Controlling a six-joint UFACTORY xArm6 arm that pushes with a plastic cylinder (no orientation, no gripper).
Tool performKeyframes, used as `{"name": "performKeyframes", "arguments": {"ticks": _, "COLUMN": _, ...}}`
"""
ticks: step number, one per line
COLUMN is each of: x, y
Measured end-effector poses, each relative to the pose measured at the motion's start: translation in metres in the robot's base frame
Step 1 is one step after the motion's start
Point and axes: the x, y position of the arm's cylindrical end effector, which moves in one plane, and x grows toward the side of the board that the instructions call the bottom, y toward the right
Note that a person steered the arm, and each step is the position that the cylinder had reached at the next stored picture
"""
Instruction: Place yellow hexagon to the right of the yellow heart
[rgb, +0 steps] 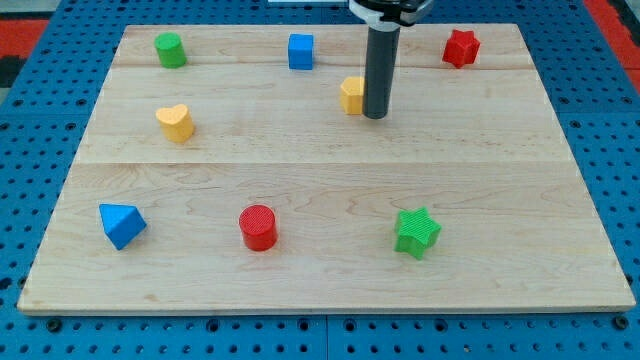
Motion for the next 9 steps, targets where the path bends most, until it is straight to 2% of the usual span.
{"name": "performKeyframes", "arguments": {"ticks": 1, "x": -0.026, "y": 0.036}}
{"name": "performKeyframes", "arguments": {"ticks": 2, "x": -0.054, "y": -0.042}}
{"name": "performKeyframes", "arguments": {"ticks": 3, "x": -0.007, "y": -0.117}}
{"name": "performKeyframes", "arguments": {"ticks": 4, "x": -0.002, "y": -0.072}}
{"name": "performKeyframes", "arguments": {"ticks": 5, "x": 0.038, "y": -0.064}}
{"name": "performKeyframes", "arguments": {"ticks": 7, "x": 0.026, "y": -0.191}}
{"name": "performKeyframes", "arguments": {"ticks": 9, "x": 0.087, "y": -0.254}}
